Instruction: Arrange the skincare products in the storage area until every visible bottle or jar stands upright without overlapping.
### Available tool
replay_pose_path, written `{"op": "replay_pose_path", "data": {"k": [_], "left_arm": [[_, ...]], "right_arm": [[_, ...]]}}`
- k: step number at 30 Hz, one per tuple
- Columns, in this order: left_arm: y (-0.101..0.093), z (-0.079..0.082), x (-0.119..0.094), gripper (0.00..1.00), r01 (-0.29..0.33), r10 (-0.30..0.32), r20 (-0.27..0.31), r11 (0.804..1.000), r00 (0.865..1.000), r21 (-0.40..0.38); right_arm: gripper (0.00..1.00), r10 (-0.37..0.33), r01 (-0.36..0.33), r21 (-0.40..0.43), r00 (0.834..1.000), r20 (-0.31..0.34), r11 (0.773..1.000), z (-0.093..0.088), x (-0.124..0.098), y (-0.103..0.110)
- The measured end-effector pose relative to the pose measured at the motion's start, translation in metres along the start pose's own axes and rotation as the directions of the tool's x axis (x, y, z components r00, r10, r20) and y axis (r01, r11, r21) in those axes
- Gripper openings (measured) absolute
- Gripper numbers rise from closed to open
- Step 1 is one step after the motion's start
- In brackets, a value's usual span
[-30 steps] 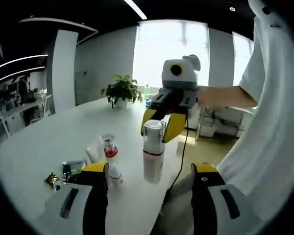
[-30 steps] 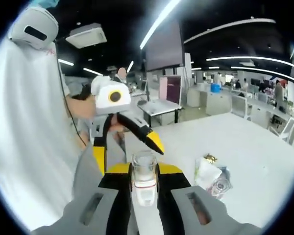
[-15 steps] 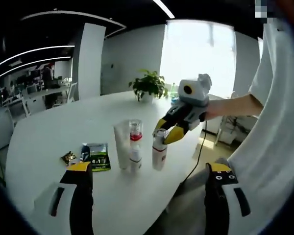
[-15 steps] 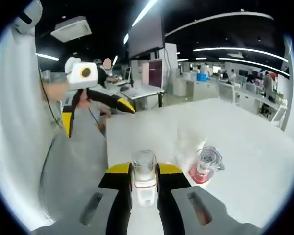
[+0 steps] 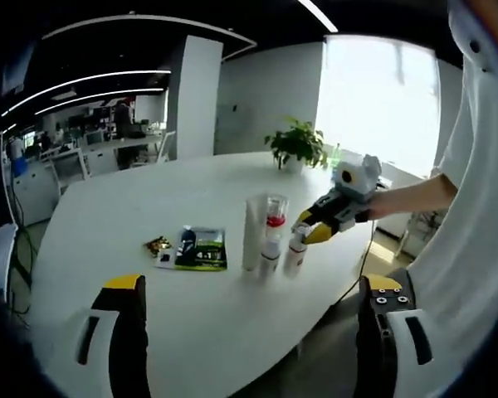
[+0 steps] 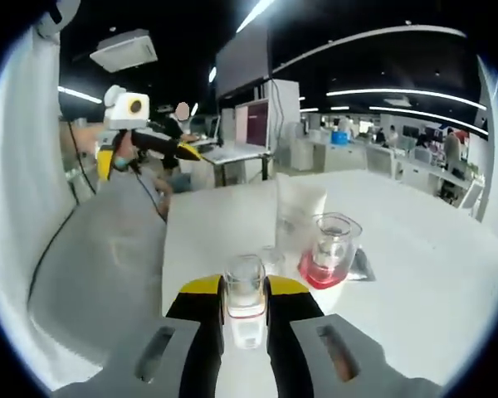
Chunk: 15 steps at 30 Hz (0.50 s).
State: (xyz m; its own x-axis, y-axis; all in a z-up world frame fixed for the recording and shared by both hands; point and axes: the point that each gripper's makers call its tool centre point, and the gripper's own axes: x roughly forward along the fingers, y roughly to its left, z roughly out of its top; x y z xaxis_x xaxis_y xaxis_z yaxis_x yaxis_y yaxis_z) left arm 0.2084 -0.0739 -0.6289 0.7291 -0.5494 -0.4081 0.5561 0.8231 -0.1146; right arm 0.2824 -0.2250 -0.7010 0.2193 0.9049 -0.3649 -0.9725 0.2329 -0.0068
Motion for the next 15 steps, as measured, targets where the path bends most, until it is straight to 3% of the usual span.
{"op": "replay_pose_path", "data": {"k": [5, 15], "left_arm": [[0.006, -0.005, -0.011, 0.99, -0.053, 0.053, -0.003, 0.998, 0.999, -0.017], [0.007, -0.014, -0.017, 0.99, -0.099, 0.098, -0.013, 0.994, 0.995, -0.045]], "right_arm": [[0.18, 0.013, -0.013, -0.018, 1.0, -0.007, 1.0, -0.011, 0.004, -0.003], [0.18, 0.05, -0.048, -0.037, 0.998, 0.034, 0.998, -0.009, 0.009, -0.002]]}}
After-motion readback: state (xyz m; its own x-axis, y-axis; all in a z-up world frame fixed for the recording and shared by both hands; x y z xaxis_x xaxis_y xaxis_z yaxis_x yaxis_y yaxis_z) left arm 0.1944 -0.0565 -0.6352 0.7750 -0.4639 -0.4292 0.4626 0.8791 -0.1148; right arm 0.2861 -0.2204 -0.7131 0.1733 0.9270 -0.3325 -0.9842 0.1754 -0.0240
